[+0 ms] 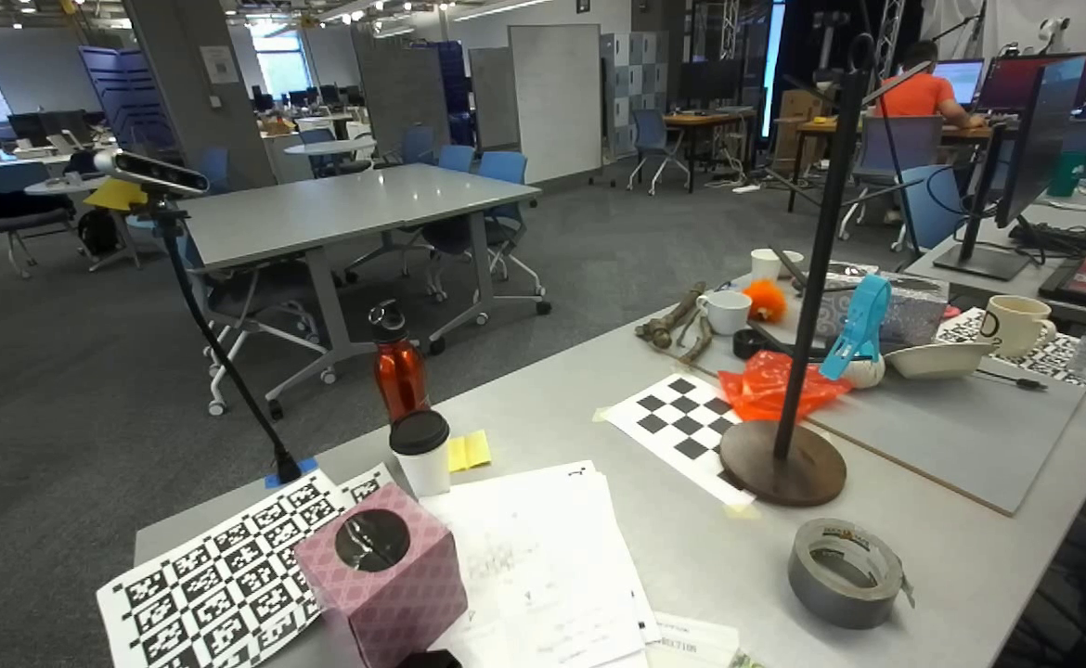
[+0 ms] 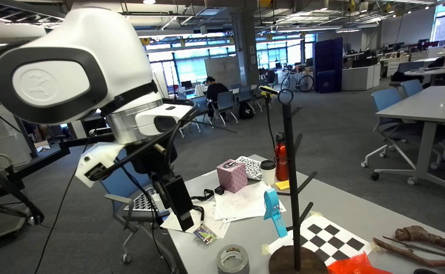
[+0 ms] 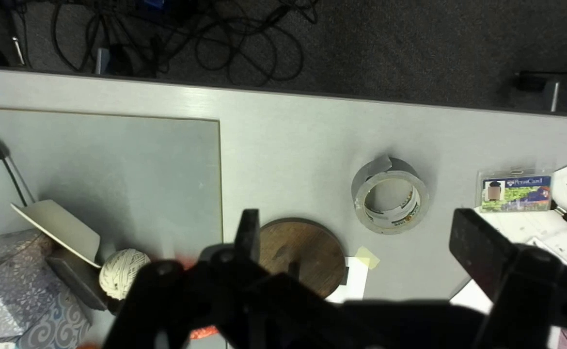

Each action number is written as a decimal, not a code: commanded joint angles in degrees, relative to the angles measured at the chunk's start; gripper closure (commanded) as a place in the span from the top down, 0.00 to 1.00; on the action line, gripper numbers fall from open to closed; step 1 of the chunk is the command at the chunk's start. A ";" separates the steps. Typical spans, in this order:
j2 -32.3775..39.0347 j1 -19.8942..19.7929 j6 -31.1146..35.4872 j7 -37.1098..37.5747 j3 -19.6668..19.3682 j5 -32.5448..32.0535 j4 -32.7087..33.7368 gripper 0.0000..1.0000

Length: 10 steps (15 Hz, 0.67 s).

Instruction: Place the peg on the table, hang the gray masking tape on the stand, then put it on the table

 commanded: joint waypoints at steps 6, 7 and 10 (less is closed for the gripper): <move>14.27 0.71 13.02 3.55 0.89 2.89 6.30 1.00; 15.90 0.70 14.60 4.06 0.97 3.12 7.08 1.00; 14.81 0.38 15.20 3.48 0.95 2.68 5.64 1.00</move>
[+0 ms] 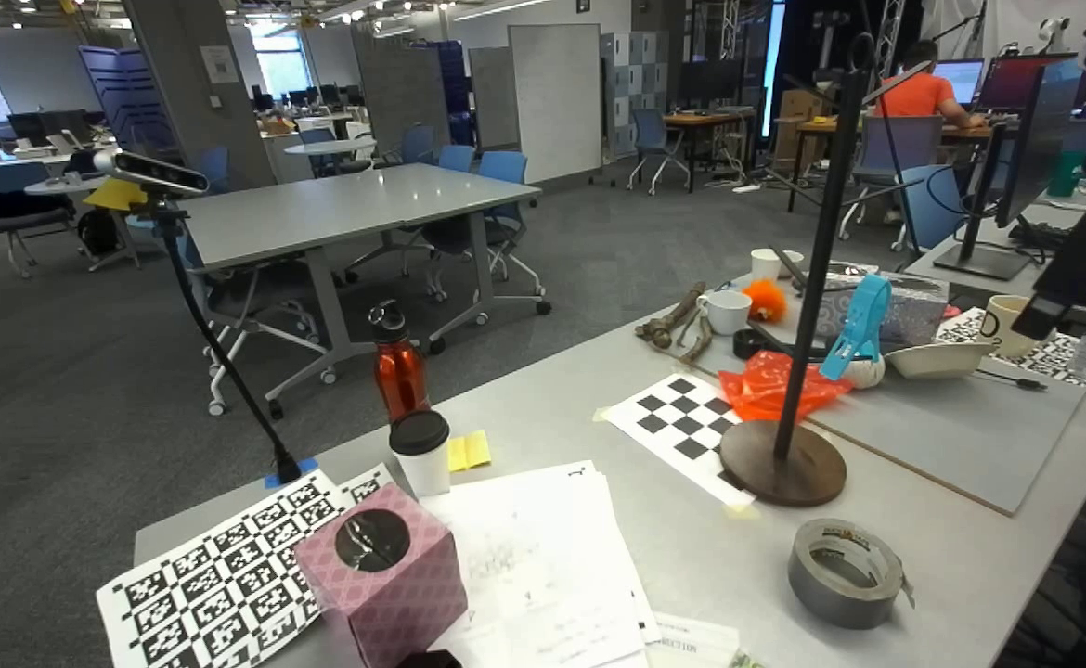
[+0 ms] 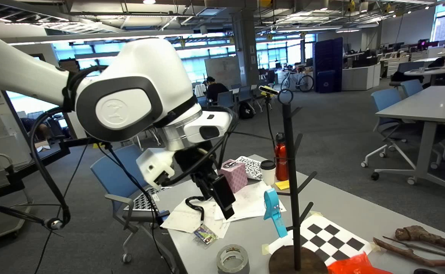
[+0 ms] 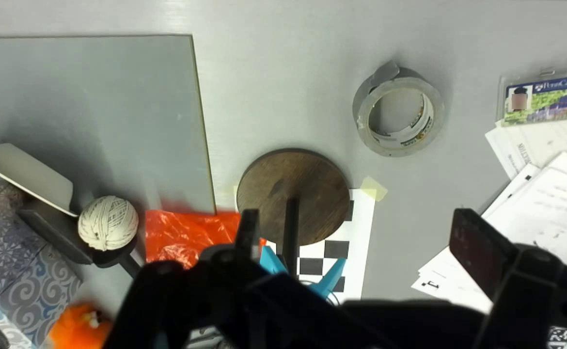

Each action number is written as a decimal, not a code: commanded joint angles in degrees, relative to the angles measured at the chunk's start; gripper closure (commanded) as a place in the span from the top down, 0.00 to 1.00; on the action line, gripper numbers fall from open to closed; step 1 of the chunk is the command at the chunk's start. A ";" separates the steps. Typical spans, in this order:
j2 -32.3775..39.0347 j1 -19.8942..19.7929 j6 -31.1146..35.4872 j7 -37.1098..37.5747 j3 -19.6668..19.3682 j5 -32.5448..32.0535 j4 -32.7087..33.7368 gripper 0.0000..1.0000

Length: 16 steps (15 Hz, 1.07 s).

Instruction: Place the peg on the table, hang the gray masking tape on the stand, then put it on the table

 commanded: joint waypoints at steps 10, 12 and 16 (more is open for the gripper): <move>2.10 -0.19 -0.10 0.02 0.12 -0.33 1.94 1.00; 3.24 -0.19 0.95 0.41 0.19 -0.34 2.83 1.00; 5.11 0.00 3.52 1.51 0.43 0.13 2.95 1.00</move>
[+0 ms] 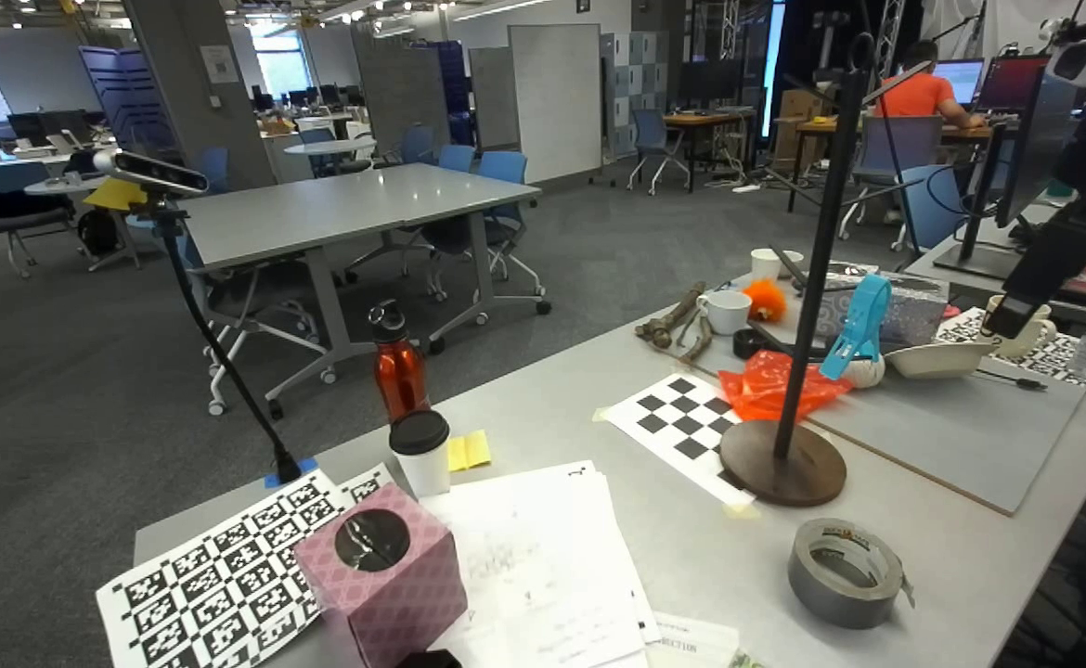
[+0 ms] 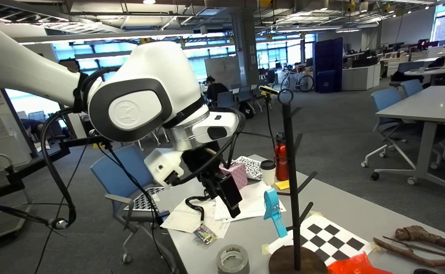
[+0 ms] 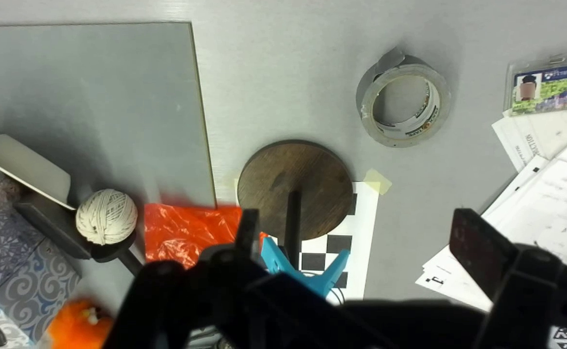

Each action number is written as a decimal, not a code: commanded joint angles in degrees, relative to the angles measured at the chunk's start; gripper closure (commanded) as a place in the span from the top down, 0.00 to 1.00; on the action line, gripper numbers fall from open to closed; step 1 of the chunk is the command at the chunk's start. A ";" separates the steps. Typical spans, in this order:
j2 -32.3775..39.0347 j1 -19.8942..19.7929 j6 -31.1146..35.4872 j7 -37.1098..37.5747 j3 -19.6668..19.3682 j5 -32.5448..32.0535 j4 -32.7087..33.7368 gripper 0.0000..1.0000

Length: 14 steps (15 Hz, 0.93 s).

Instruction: Place the peg on the table, hang the gray masking tape on the stand, then put it on the table

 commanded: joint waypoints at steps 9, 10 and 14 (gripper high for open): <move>7.71 0.20 16.81 5.56 1.11 2.03 -0.85 1.00; 8.30 -0.04 18.60 6.51 1.32 1.18 -1.03 1.00; 10.86 -1.08 25.68 9.87 1.51 -2.86 -2.07 1.00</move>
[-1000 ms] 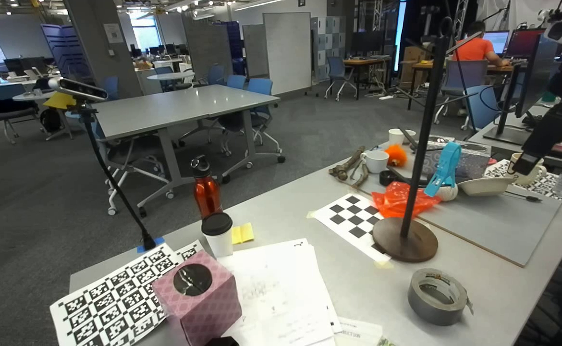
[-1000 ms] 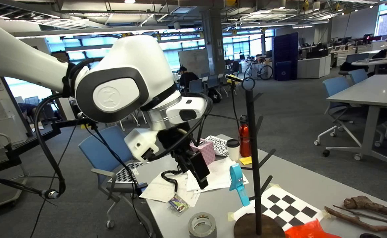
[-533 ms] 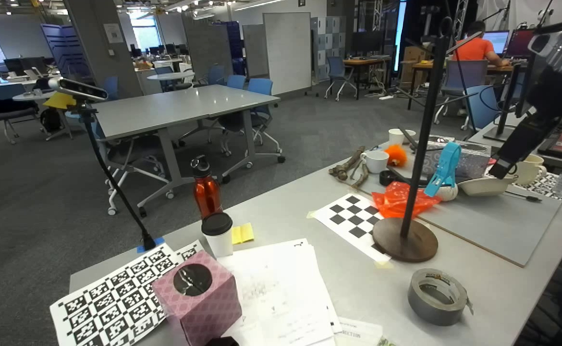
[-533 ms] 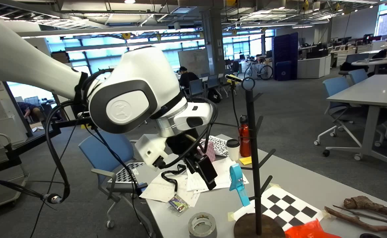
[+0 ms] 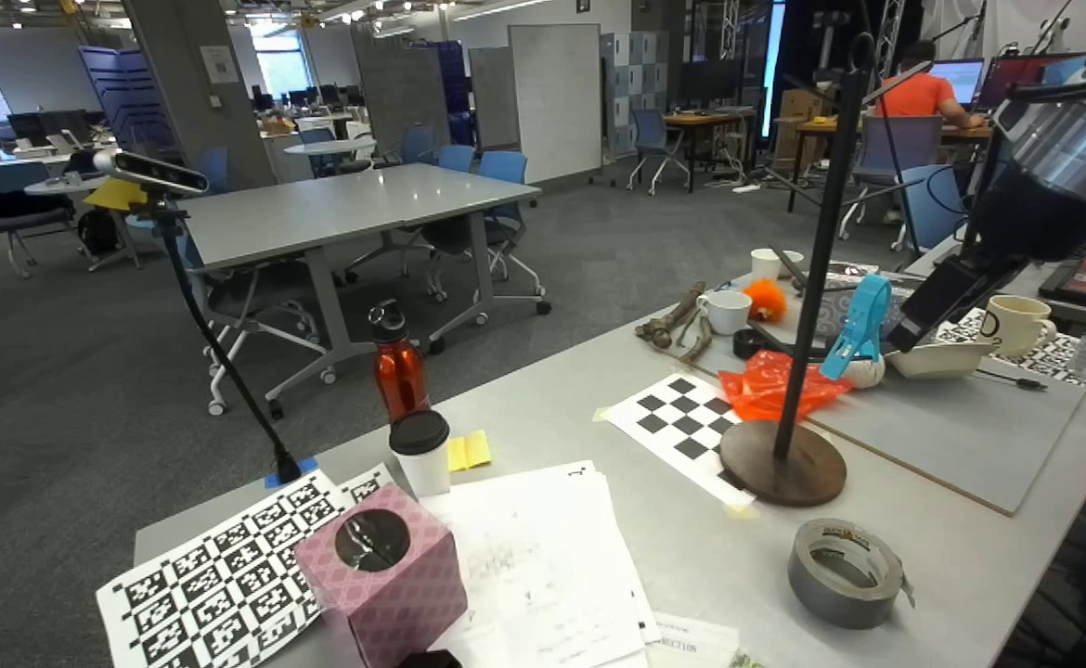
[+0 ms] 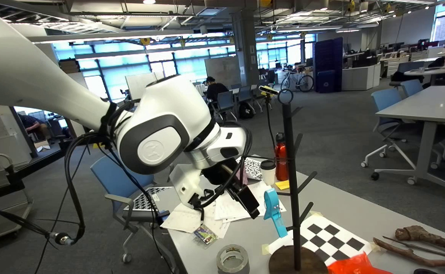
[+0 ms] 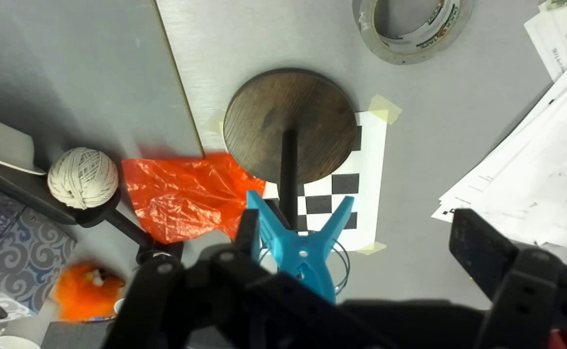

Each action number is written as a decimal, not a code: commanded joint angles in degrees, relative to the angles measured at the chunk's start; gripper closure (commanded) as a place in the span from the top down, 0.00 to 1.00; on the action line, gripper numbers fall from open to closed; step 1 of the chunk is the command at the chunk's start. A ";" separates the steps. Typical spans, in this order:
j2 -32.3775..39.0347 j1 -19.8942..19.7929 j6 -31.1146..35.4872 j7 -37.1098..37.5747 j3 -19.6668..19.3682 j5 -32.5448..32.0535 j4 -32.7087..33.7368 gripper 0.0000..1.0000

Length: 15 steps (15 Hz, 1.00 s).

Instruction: Place the peg on the table, hang the gray masking tape on the stand, then put it on the table

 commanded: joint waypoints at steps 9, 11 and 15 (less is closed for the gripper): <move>5.77 -3.31 15.95 6.49 -1.35 -11.20 -1.68 1.00; 6.46 -3.20 17.41 6.05 -1.60 -10.69 -1.51 1.00; 7.64 -2.53 19.45 4.61 -1.42 -8.13 -1.31 1.00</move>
